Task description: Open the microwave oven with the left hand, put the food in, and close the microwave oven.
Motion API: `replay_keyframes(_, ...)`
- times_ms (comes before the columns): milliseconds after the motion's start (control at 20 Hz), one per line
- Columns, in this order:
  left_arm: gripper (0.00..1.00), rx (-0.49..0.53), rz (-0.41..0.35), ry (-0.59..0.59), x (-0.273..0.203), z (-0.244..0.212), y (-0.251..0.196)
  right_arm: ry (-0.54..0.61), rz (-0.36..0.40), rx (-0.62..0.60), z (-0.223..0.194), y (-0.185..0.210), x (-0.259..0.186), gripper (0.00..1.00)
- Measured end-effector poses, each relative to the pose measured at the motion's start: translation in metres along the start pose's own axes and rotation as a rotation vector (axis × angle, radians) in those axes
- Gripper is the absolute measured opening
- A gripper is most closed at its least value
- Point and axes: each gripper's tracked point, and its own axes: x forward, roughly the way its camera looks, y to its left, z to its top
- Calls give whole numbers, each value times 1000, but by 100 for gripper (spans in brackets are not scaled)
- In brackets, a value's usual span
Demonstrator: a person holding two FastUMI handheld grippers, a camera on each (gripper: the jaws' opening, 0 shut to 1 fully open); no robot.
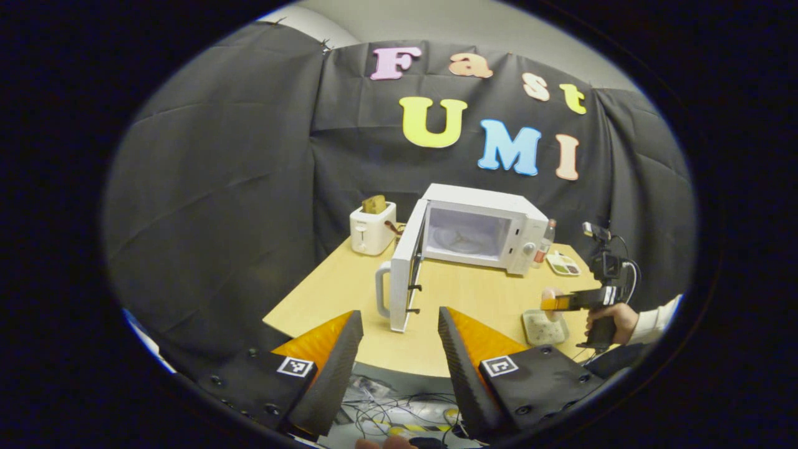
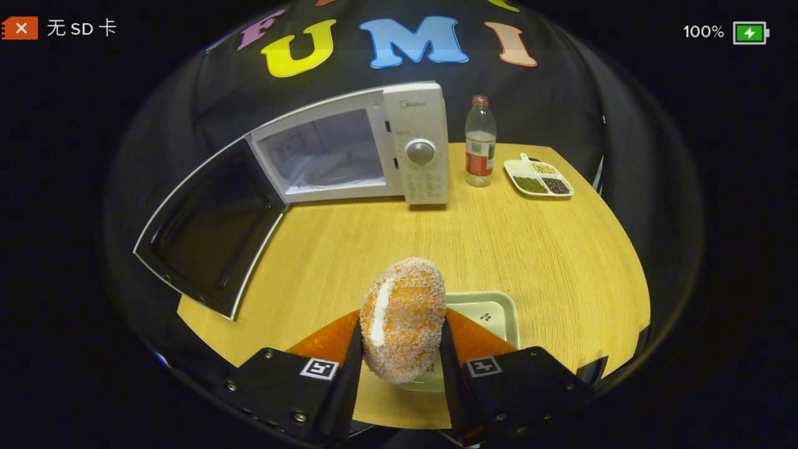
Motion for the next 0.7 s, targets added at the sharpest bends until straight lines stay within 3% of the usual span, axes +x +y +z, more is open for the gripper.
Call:
replay_keyframes(250,83,-26,-48,-22,-2,11,12,-75,61,38,47,71,12,59)
replay_keyframes(700,80,-54,78,50,2,11,41,-109,149,219,111,139,118,59)
